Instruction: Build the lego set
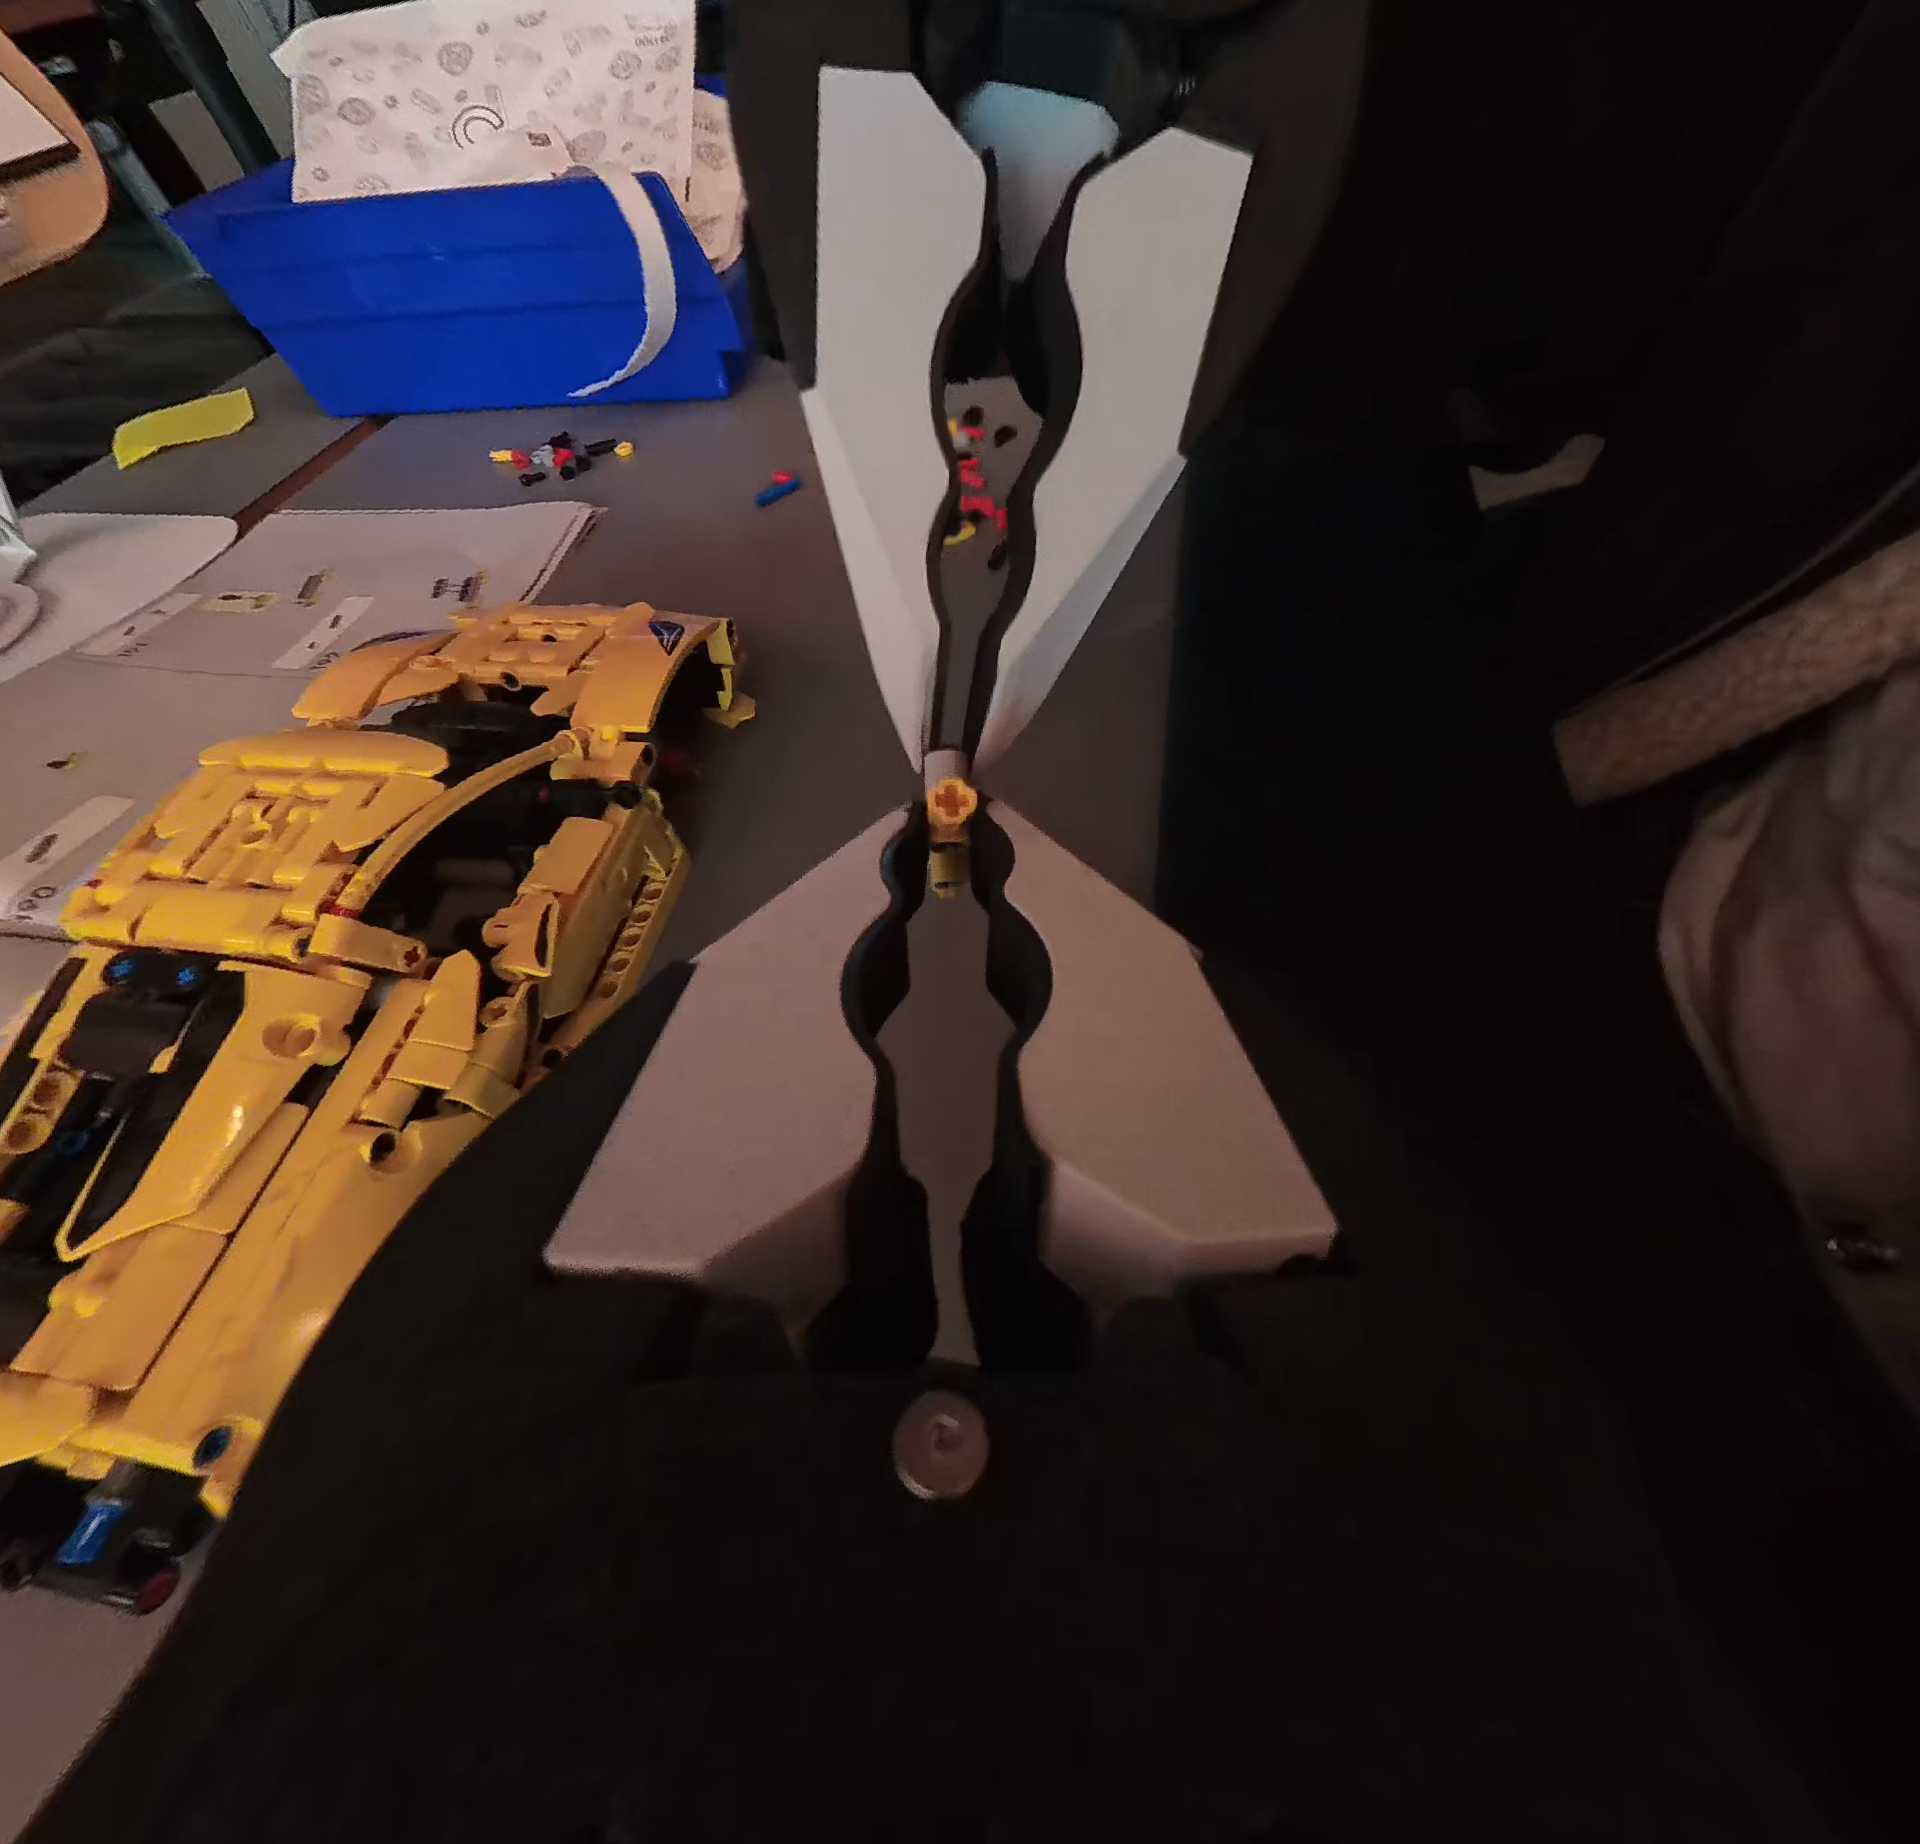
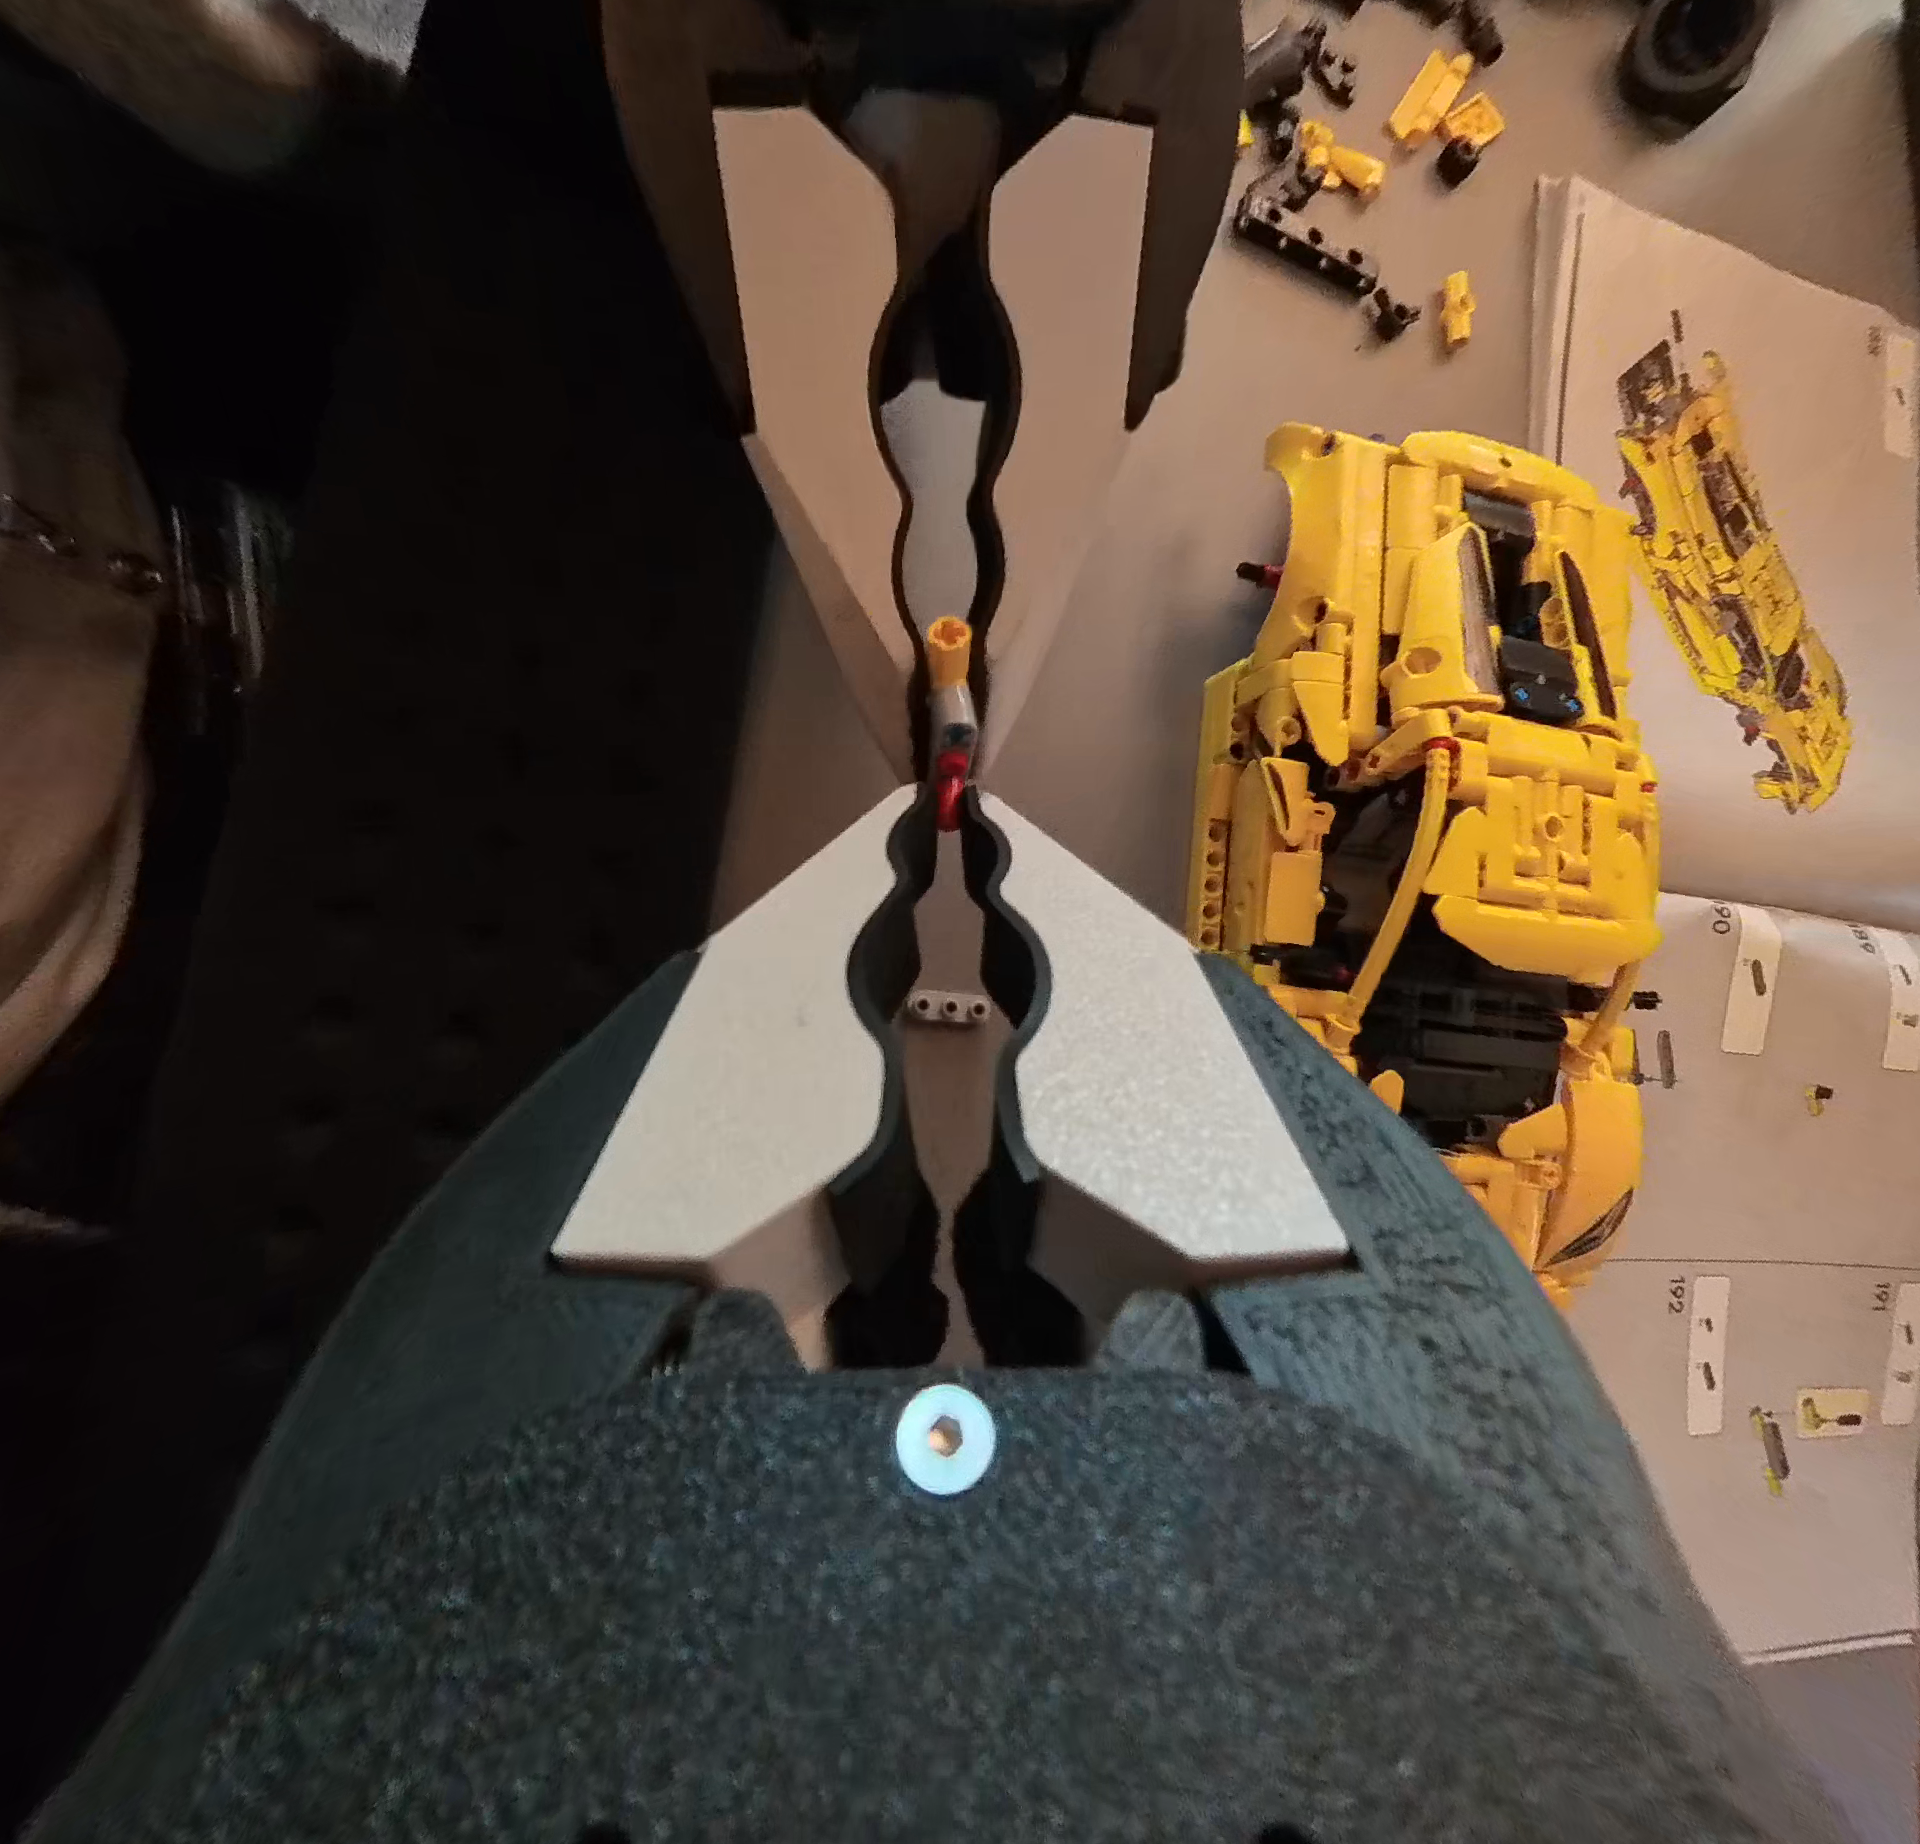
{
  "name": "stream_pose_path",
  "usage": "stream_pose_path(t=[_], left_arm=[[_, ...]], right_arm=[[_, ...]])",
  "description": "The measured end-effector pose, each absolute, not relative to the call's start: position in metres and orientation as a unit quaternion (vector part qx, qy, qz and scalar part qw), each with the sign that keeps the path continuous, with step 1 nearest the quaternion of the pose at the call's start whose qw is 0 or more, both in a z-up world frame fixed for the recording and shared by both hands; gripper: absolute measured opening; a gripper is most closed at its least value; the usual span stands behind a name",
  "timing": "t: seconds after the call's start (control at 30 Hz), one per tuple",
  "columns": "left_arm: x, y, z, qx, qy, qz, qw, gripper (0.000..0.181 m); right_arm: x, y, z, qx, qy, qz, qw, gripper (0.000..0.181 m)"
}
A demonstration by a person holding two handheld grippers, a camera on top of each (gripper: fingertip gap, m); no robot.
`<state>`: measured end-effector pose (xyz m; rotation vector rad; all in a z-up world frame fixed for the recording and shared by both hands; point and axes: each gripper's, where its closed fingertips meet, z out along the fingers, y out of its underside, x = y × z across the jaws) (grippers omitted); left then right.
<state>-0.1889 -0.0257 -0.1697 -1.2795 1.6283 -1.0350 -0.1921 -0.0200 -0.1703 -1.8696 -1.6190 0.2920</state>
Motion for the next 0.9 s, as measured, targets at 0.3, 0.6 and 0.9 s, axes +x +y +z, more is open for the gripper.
stream_pose_path(t=[0.3,0.6,0.9], left_arm=[[-0.186,-0.027,-0.177,-0.484,0.681,-0.338,0.433,0.006],[-0.186,-0.022,-0.178,-0.493,0.675,-0.332,0.437,0.006],[-0.190,-0.020,-0.153,-0.506,0.613,-0.430,0.429,0.007]], right_arm=[[-0.191,-0.022,-0.179,-0.721,-0.617,0.141,0.281,0.003],[-0.191,-0.017,-0.182,-0.729,-0.595,0.160,0.297,0.004],[-0.189,-0.014,-0.166,-0.733,-0.557,0.215,0.326,0.000]])
